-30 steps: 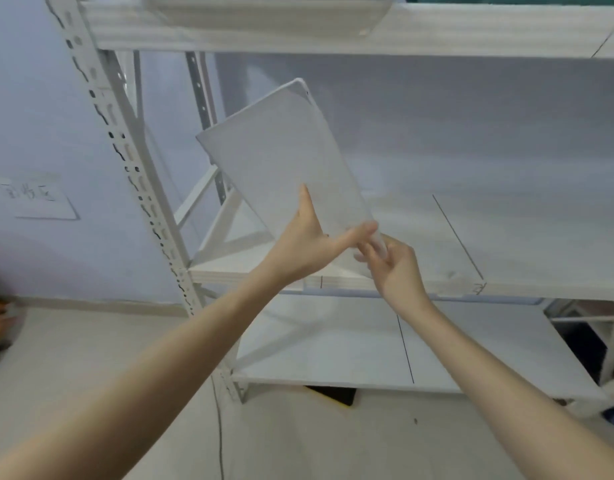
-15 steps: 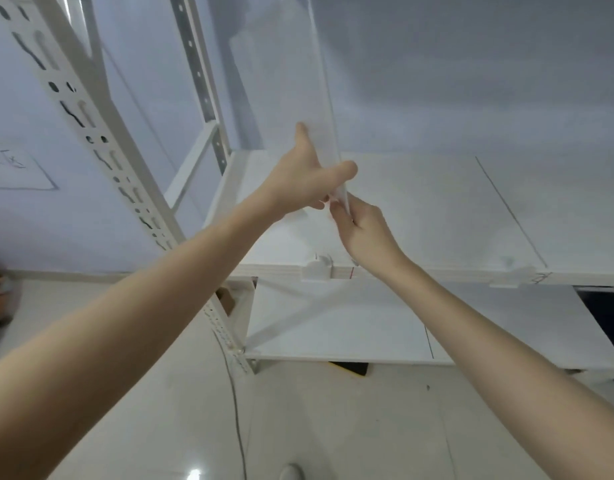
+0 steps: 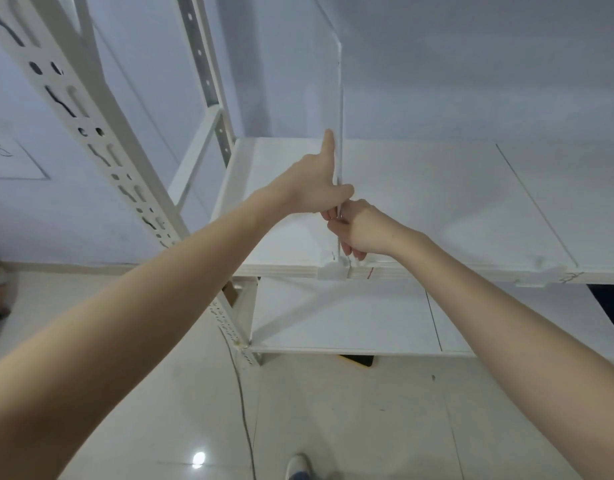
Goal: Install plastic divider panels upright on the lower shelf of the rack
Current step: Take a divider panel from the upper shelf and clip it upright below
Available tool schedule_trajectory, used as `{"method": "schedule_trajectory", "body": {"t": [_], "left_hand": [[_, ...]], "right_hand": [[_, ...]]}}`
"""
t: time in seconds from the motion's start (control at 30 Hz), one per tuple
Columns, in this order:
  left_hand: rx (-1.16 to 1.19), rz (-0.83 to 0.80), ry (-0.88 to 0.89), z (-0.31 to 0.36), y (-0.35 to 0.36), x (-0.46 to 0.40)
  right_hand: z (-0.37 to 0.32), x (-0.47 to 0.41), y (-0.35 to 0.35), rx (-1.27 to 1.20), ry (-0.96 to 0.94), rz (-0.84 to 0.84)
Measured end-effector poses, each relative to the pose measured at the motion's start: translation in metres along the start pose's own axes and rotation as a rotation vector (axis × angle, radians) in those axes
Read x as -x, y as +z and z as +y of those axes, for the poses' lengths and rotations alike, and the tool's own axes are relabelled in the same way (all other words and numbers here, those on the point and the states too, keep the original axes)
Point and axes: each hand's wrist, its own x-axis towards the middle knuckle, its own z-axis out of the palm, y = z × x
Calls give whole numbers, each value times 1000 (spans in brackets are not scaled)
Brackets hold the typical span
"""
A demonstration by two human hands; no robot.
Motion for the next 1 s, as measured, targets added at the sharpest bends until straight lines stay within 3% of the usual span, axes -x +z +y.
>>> {"method": "schedule_trajectory", "body": {"t": [0.23,0.73,1.0], "left_hand": [[-73,-31,-7,-3,8,-10],[-153,129,-55,6,22,-13],[-211,-5,-202,9,15,-9]], "right_hand": [[10,-18,8,-54,45,-10],[14,-18,13,-133,75,39],[13,-23,14,-110,133,-14]]}}
